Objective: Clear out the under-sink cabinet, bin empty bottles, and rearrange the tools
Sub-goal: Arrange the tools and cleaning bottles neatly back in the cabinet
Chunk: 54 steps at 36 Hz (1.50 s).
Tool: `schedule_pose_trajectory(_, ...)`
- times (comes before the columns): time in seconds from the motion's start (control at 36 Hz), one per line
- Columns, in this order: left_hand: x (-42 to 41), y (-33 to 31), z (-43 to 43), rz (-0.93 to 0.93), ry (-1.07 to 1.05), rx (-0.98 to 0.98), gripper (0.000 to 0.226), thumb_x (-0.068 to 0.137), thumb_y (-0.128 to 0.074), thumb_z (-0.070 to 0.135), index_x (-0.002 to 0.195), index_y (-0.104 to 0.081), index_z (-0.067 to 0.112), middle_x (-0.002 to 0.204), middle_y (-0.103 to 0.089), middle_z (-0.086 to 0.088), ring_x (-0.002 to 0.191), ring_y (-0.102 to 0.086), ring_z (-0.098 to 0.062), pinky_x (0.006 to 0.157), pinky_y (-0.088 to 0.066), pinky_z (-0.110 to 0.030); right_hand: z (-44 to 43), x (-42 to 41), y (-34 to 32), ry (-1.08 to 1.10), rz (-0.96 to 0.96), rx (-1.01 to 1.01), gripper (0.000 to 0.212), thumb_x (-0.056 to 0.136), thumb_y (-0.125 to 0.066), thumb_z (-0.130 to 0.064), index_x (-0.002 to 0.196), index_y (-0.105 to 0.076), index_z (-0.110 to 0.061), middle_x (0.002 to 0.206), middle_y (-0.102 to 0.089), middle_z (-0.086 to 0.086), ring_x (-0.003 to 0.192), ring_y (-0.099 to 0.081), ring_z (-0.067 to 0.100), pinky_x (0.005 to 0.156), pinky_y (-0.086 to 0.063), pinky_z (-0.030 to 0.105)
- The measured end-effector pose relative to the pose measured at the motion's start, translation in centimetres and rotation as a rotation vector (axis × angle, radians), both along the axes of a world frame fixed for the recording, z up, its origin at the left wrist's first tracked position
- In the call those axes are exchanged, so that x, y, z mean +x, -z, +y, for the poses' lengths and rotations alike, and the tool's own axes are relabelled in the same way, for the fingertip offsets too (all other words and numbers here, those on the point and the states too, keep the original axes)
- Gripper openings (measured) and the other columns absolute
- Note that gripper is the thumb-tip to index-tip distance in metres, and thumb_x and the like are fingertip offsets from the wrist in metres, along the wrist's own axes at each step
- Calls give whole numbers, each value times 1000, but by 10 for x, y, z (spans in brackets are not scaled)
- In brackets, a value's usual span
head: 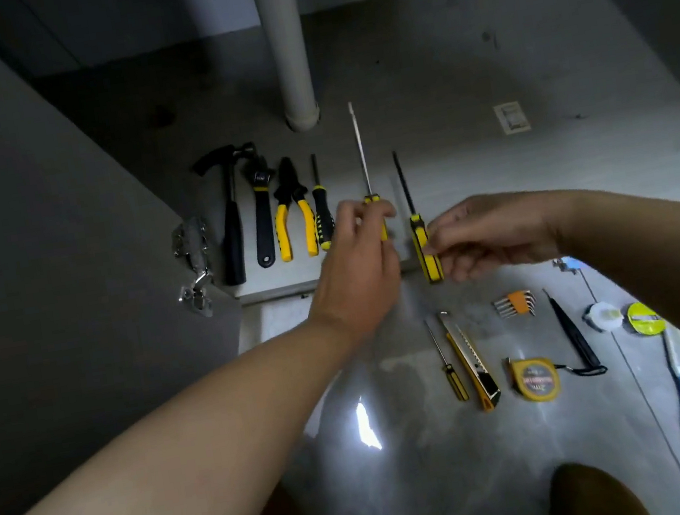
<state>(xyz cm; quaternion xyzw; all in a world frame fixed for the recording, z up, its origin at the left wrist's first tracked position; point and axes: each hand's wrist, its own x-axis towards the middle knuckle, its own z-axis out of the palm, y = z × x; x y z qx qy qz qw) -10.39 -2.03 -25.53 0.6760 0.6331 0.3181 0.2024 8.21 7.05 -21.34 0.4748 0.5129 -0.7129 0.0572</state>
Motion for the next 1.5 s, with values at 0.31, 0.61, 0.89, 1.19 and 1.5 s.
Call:
schedule_pose_trajectory(0.31,-12,9,58,269,-38,-366,47,91,-64,12,137,-56,12,133,-44,-15,120,-55,-32,97,-49,-35,10,-58,41,298,-394,622,26,83,-70,-36,74,-72,-11,54,-71,4,52,-72,16,62,-61,28)
schedule_pose_trajectory(0.61,-12,20,44,379,-15,-293,29,88,-65,3,117,-60,4,124,-41,-15,101,-56,-33,88,-51,-45,2,-76,69,269,-535,890,28,83,-70,-30,96,-62,-8,95,-66,13,89,-65,32,76,-55,36)
schedule_pose_trajectory(0.89,-19,26,34,691,-71,-113,41,91,-68,36,129,-59,24,131,-54,-2,124,-41,-28,98,-36,-38,-26,-64,81,219,-305,1060,64,86,-69,-13,142,-39,-18,126,-48,12,99,-58,27,82,-54,41)
schedule_pose_trajectory(1.19,-27,28,36,730,-101,-137,49,93,-63,36,140,-51,28,144,-48,1,138,-34,-30,110,-29,-43,-21,-77,84,187,-312,1120,58,89,-64,-12,144,-46,-15,118,-53,12,99,-60,29,84,-55,43)
schedule_pose_trajectory(1.5,-33,33,36,705,-140,-127,58,94,-60,24,149,-43,29,142,-50,2,137,-36,-30,115,-28,-44,-18,-89,86,171,-313,1167,39,89,-59,-10,128,-60,-13,106,-53,12,92,-58,31,74,-52,40)
